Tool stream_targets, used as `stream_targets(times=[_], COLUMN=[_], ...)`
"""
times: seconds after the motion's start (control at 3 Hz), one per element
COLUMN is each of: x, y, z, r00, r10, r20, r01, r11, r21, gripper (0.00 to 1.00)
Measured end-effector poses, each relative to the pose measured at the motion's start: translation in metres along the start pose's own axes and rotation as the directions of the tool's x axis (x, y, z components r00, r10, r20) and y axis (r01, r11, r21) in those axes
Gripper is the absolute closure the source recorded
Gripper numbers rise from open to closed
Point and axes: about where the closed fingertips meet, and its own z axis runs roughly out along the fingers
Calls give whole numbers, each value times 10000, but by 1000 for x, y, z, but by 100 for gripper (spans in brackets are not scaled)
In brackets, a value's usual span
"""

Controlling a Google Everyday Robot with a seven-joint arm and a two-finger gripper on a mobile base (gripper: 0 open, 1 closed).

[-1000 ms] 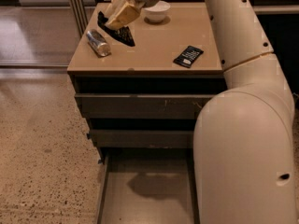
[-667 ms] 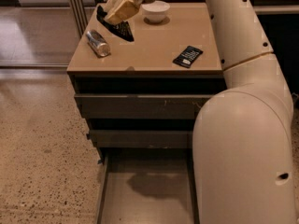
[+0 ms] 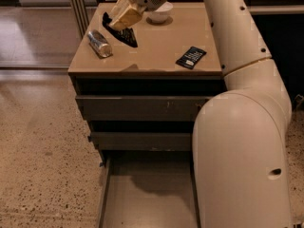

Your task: Pick rxbar chocolate from bottom drawer and place on counter

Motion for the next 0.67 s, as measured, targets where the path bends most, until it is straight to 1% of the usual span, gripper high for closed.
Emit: stream_targets(times=[0.33,0.67], x=[47,79], y=[-16,-24], z=[19,43], r00=[9970,9914], r10=[763,1287], r20=[88,234], r01=[-766,-1297], r11=[9964,9904], r21=[362,486], gripper=[100,100])
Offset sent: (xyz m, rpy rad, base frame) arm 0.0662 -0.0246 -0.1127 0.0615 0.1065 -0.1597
